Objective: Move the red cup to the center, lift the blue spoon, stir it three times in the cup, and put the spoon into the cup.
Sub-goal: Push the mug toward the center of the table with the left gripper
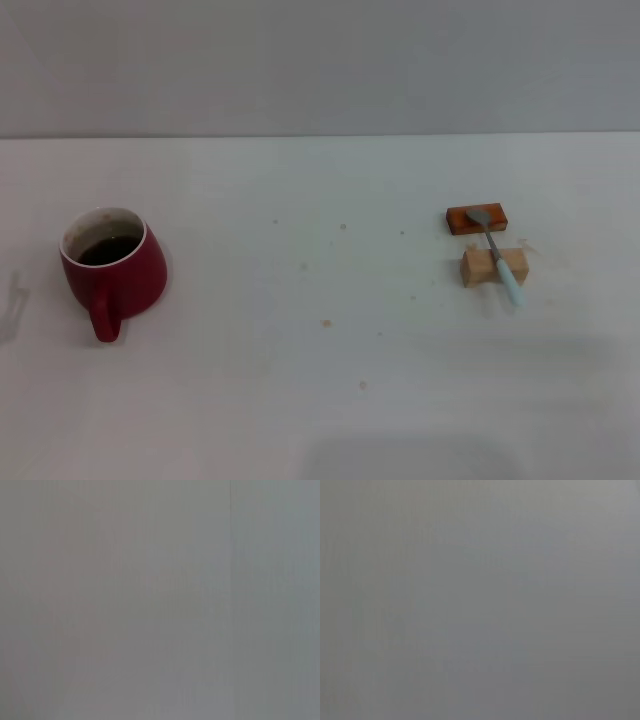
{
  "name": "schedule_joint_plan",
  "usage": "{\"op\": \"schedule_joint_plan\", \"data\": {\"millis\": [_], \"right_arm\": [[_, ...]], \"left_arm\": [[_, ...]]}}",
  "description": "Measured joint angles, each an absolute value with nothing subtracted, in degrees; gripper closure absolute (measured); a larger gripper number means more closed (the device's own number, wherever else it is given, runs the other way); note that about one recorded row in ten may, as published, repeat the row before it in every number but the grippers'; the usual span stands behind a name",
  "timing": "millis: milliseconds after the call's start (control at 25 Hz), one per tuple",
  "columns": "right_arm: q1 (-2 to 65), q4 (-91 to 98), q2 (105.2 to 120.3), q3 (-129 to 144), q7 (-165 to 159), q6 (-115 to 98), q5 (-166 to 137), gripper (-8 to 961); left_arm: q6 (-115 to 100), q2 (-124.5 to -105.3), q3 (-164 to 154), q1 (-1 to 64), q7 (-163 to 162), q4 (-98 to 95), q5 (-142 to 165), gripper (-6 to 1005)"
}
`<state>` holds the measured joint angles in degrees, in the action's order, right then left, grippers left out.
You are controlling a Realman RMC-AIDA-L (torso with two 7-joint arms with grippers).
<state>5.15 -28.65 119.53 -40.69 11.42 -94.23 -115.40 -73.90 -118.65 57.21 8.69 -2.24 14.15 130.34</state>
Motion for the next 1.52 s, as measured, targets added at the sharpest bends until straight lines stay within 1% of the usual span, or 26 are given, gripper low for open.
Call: {"op": "schedule_joint_plan", "data": {"millis": [920, 1120, 1520], "right_arm": [[5.3, -28.7, 119.44, -40.7, 11.4, -94.2, -115.4, 207], [5.2, -28.8, 119.44, -40.7, 11.4, -94.3, -115.4, 208], [5.1, -28.7, 119.51, -40.1, 11.4, -94.2, -115.4, 208]], "left_arm": [[-73.9, -118.74, 57.2, 8.7, 0.5, 14.1, 130.5, 266], [-71.9, -118.55, 57.5, 9.7, 2.3, 14.0, 130.4, 294], [-68.6, -118.49, 57.3, 13.9, 6.3, 10.4, 130.7, 520]]}}
